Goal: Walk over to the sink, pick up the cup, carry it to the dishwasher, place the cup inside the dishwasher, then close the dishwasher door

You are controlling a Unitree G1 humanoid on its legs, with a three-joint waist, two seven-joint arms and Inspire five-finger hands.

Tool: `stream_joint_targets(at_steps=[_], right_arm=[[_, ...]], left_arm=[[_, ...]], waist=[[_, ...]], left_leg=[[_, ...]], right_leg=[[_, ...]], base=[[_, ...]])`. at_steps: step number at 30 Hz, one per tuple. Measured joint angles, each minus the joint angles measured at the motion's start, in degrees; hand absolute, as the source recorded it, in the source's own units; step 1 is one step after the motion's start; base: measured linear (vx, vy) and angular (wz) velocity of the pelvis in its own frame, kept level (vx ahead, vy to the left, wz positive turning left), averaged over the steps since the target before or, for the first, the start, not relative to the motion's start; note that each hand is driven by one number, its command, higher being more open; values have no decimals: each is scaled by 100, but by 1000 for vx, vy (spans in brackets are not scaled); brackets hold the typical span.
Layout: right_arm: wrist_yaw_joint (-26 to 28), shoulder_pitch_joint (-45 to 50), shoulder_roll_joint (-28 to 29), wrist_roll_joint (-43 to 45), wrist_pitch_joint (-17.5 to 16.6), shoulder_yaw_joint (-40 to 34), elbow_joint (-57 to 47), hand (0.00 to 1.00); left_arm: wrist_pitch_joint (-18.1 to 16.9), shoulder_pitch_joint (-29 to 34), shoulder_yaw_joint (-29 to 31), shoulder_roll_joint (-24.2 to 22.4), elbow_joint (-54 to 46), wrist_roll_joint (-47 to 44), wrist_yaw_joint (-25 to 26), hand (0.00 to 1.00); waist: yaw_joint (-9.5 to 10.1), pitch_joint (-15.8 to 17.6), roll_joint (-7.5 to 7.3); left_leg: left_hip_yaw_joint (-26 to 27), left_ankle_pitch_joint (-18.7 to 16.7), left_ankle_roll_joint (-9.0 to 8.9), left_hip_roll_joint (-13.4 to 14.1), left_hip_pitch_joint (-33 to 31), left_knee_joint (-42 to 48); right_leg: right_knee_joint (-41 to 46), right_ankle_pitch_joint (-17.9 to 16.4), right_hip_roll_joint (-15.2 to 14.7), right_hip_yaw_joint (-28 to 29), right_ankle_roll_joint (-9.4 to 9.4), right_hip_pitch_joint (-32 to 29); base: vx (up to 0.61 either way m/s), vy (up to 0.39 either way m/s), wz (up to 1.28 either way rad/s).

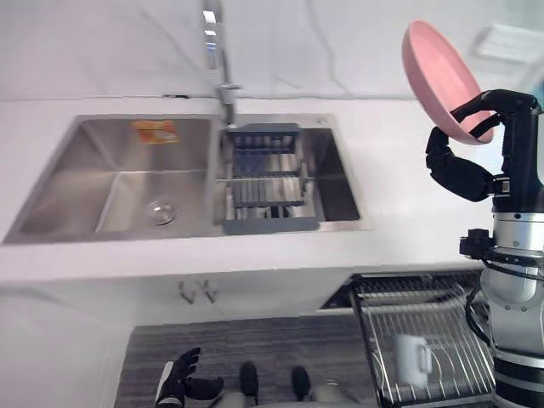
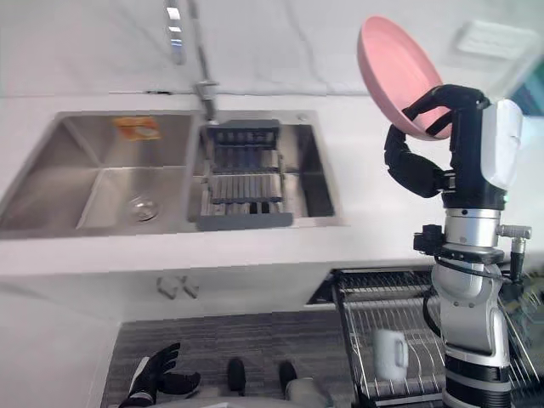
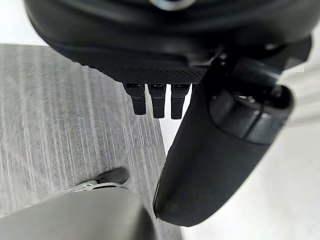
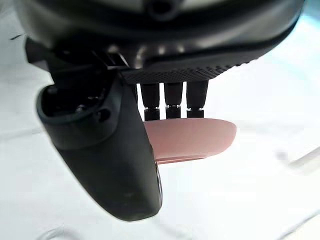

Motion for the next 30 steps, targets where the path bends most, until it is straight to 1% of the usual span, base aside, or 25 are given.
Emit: stream_joint_targets(at_steps=[1, 2, 3, 4, 5, 6, 7, 8, 9, 10, 11, 12, 14, 15, 16, 17, 18, 20, 22, 23, 24, 26, 28, 29, 30], right_arm=[[-11, 122, 130, 0, 5, -48, -12, 30], [-28, 190, 199, 1, 15, -48, -12, 30], [-31, 297, 357, 0, 35, -34, -12, 30], [-65, 470, 495, 0, 38, -40, -43, 30], [-89, 553, 532, 0, 39, -40, -44, 30], [-98, 756, 536, -3, 58, -51, -42, 30], [-96, 949, 536, -18, 90, -59, -38, 30], [-97, 1027, 540, -19, 92, -72, -27, 30], [-101, 1140, 532, -20, 90, -173, 25, 30], [-111, 1210, 552, -21, 112, -309, 229, 30], [-117, 1254, 567, -23, 154, -380, 327, 30], [-134, 1374, 646, -24, 246, -550, 494, 30], [-191, 1512, 822, -21, 406, -730, 848, 30], [-193, 1543, 852, -21, 456, -745, 954, 30], [-187, 1580, 877, -6, 535, -747, 1156, 30], [-176, 1581, 882, 4, 598, -745, 1332, 30], [-173, 1590, 883, 7, 620, -745, 1398, 30], [-117, 1672, 883, 179, 626, -715, 1588, 30], [-44, 1745, 879, 241, 626, -680, 1667, 30], [-30, 1746, 871, 280, 627, -645, 1730, 30], [25, 1749, 869, 397, 630, -579, 1832, 30], [71, 1728, 834, 457, 633, -412, 1955, 30], [136, 1711, 731, 583, 629, -225, 1991, 30], [163, 1690, 690, 601, 629, -187, 2029, 30], [175, 1582, 595, 640, 628, -90, 2160, 30]], left_arm=[[0, -31, 5, 2, 10, -2, 9, 90], [0, -57, 5, 5, 13, -4, 21, 90], [-6, -113, 23, 19, 13, -6, 34, 90], [-5, -232, 9, 49, 51, -9, 35, 90], [-6, -289, 6, 54, 52, -10, 35, 90], [-7, -396, 9, 51, 50, -10, 35, 90], [-11, -462, 10, 50, 36, -11, 41, 90], [-13, -479, 9, 50, 22, -10, 41, 90], [-7, -546, 9, 22, 8, -10, 44, 90], [-14, -541, -22, -100, -2, -9, 32, 90], [-17, -532, -68, -154, -4, -8, 30, 90], [-17, -524, -131, -261, -4, -7, 20, 90], [-14, -478, -171, -374, -3, -7, 18, 90], [-8, -467, -171, -384, -2, -7, 18, 90], [1, -461, -172, -396, -1, -7, 18, 90], [9, -478, -173, -416, 2, -7, 18, 90], [9, -485, -173, -433, 0, -7, 19, 90], [7, -497, -178, -513, -39, -9, 20, 90], [-19, -513, -205, -555, -79, -10, 25, 90], [-28, -513, -239, -551, -80, -10, 28, 90], [-31, -518, -282, -551, -90, -11, 27, 90], [-49, -520, -290, -556, -108, -11, 27, 90], [-53, -524, -310, -556, -139, -11, 27, 90], [-53, -524, -326, -550, -139, -12, 28, 90], [-55, -524, -387, -535, -146, -12, 29, 90]], waist=[[-78, 11, -18], [-110, 16, -28], [-51, 43, -79], [-75, 42, -83], [-99, 42, -82], [-114, 50, -70], [-115, 54, -62], [-131, 48, -67], [-202, 70, -19], [-250, 45, 54], [-249, 32, 80], [-263, -3, 162], [-280, -14, 222], [-286, -10, 241], [-309, 8, 285], [-330, 51, 355], [-333, 71, 390], [-332, 151, 557], [-316, 214, 678], [-305, 224, 706], [-254, 255, 750], [-191, 303, 763], [-77, 354, 758], [-55, 372, 754], [-5, 458, 742]], left_leg=[[270, -37, 23, 38, -20, 45], [421, -74, 38, 66, -50, 107], [809, -214, 37, 135, -84, 286], [1046, -357, 64, 244, -283, 676], [1150, -441, 70, 300, -354, 838], [1348, -600, 40, 438, -433, 1108], [1485, -788, -59, 589, -473, 1360], [1501, -909, -132, 654, -527, 1546], [1479, -1132, -277, 845, -667, 1959], [1444, -1162, -326, 946, -692, 2068], [1447, -1157, -348, 982, -675, 2054], [1465, -1137, -391, 1028, -644, 1988], [1566, -1051, -489, 1032, -569, 1760], [1621, -1007, -490, 1035, -548, 1682], [1685, -932, -499, 1026, -522, 1542], [1694, -883, -491, 1020, -500, 1453], [1693, -857, -491, 1004, -484, 1420], [1693, -806, -467, 953, -436, 1377], [1693, -801, -460, 926, -451, 1372], [1694, -800, -458, 918, -462, 1369], [1696, -800, -458, 906, -488, 1373], [1688, -800, -456, 869, -593, 1401], [1681, -830, -413, 828, -758, 1427], [1678, -838, -402, 819, -790, 1435], [1650, -843, -393, 800, -821, 1468]], right_leg=[[-5, 71, 42, 239, 47, -86], [-9, 103, 61, 322, 97, -152], [21, 97, -32, 86, 128, -321], [212, 98, -256, -604, 125, -524], [381, 87, -372, -918, 111, -624], [857, -35, -527, -1371, -18, -763], [1205, -302, -615, -1660, -65, -753], [1221, -396, -648, -1748, -52, -698], [1094, -468, -560, -1780, -14, -642], [1010, -466, -423, -1727, -36, -644], [979, -455, -379, -1693, -51, -642], [924, -432, -307, -1644, -81, -642], [703, -305, -195, -1505, -141, -642], [620, -252, -168, -1458, -152, -640], [496, -135, -132, -1378, -200, -633], [437, -61, -115, -1334, -205, -634], [427, -52, -116, -1299, -203, -634], [429, -52, -153, -1255, -195, -619], [447, -71, -190, -1275, -167, -631], [463, -79, -199, -1278, -158, -650], [537, -111, -217, -1288, -145, -712], [754, -218, -266, -1325, -132, -898], [1070, -367, -342, -1410, -131, -1172], [1130, -401, -366, -1443, -131, -1224], [1241, -459, -409, -1493, -132, -1271]], base=[[2, -7, -96], [-23, -5, -138], [-58, -5, -136], [-63, -13, -132], [-31, -38, -96], [27, -75, -83], [47, -90, -76], [51, -163, -53], [26, -176, -34], [18, -178, -32], [24, -124, -33], [40, -87, -31], [71, -62, -41], [129, -46, -47], [158, -38, -40], [161, -33, -37], [126, -4, -29], [81, 23, -14], [40, 28, 4], [14, 31, 6], [-19, 28, 7], [-49, 16, 13], [-100, -15, 25], [-96, -22, 30], [-84, -21, 24]])
